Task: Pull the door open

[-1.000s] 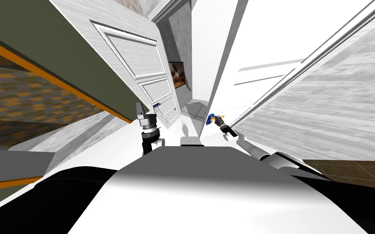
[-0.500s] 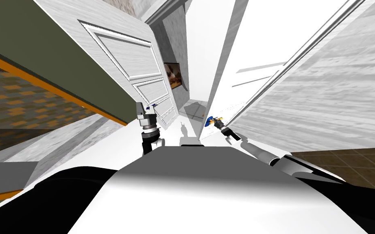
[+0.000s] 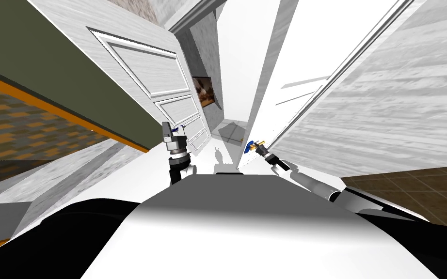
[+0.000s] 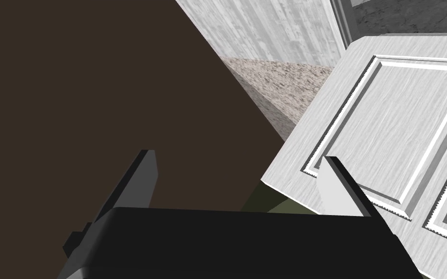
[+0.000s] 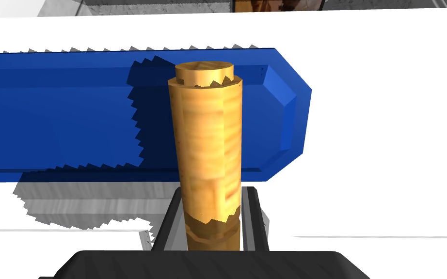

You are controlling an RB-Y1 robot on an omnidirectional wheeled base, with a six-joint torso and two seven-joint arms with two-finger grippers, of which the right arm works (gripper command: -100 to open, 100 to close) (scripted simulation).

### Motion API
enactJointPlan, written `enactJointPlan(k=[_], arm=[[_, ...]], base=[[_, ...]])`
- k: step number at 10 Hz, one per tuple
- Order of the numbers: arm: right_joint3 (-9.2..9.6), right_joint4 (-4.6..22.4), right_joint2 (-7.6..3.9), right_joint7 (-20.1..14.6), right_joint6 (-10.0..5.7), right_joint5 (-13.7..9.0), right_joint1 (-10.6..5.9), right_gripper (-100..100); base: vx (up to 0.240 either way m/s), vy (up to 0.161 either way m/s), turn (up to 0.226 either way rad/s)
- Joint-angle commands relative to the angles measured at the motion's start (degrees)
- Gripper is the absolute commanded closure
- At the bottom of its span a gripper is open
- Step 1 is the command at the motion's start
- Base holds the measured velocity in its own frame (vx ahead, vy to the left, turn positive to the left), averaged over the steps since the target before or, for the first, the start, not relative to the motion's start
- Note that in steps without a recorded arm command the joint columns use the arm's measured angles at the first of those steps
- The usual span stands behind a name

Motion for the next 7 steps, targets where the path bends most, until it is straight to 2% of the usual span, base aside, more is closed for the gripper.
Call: enactJointPlan(k=[1, 4, 5, 7], arm=[[1.03, 1.04, -1.06, -0.79, -2.63, 0.33, 0.08, 100], [3.40, 2.42, -3.47, -2.39, -7.29, 1.03, 0.69, 100], [3.40, 2.42, -3.47, -2.39, -7.77, 1.03, 0.69, 100], [5.12, 3.41, -5.21, -3.57, -11.50, 1.55, 1.13, 100]], base=[[0.016, 0.013, -0.051], [0.007, -0.002, -0.056], [-0.007, -0.011, -0.040], [-0.007, -0.019, -0.038]])
